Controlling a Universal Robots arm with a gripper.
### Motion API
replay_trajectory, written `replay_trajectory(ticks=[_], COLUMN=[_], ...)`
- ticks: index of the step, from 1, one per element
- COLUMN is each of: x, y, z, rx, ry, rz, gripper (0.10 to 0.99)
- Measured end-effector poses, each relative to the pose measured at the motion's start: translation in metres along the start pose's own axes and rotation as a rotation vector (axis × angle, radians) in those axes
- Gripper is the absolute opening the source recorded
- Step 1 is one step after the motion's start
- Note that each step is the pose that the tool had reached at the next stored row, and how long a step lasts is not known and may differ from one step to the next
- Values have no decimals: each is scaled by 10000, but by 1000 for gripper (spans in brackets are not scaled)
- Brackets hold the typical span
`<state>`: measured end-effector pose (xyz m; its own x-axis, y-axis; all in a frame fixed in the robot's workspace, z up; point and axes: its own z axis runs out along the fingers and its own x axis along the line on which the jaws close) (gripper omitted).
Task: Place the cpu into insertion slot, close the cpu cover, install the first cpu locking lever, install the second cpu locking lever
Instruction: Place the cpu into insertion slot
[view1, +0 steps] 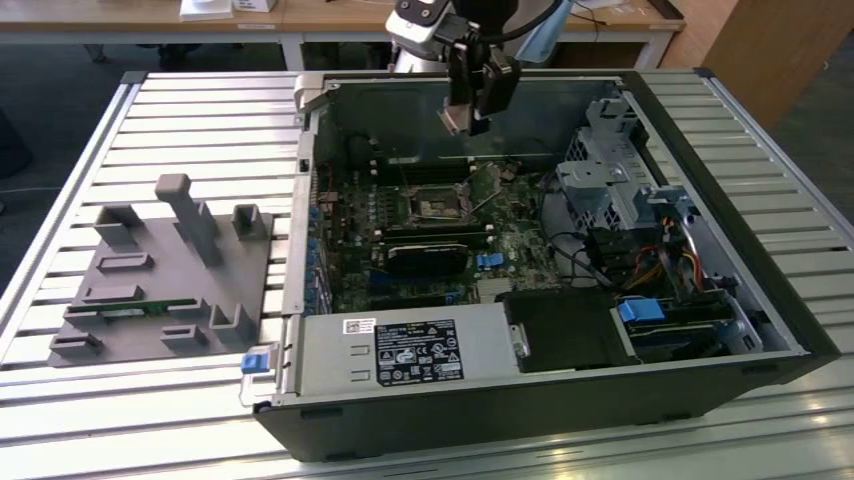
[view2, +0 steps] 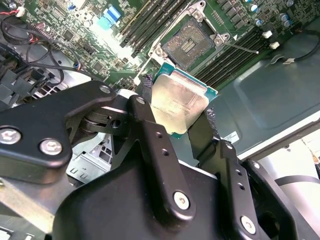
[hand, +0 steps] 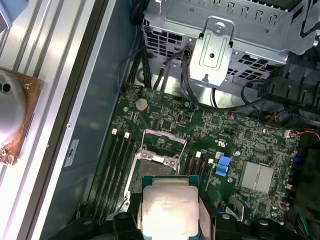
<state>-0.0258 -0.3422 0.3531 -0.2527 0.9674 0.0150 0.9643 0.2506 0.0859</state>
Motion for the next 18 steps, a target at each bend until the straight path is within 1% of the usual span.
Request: replay_trajectory(ticks=[4, 11, 18], x=[2, 3, 4], y=[-3, -10, -23], z=[39, 115, 159], rx=[1, -14, -14], ry=[-21, -118, -125], rz=[116, 1223, 1301], gripper=[537, 537, 537])
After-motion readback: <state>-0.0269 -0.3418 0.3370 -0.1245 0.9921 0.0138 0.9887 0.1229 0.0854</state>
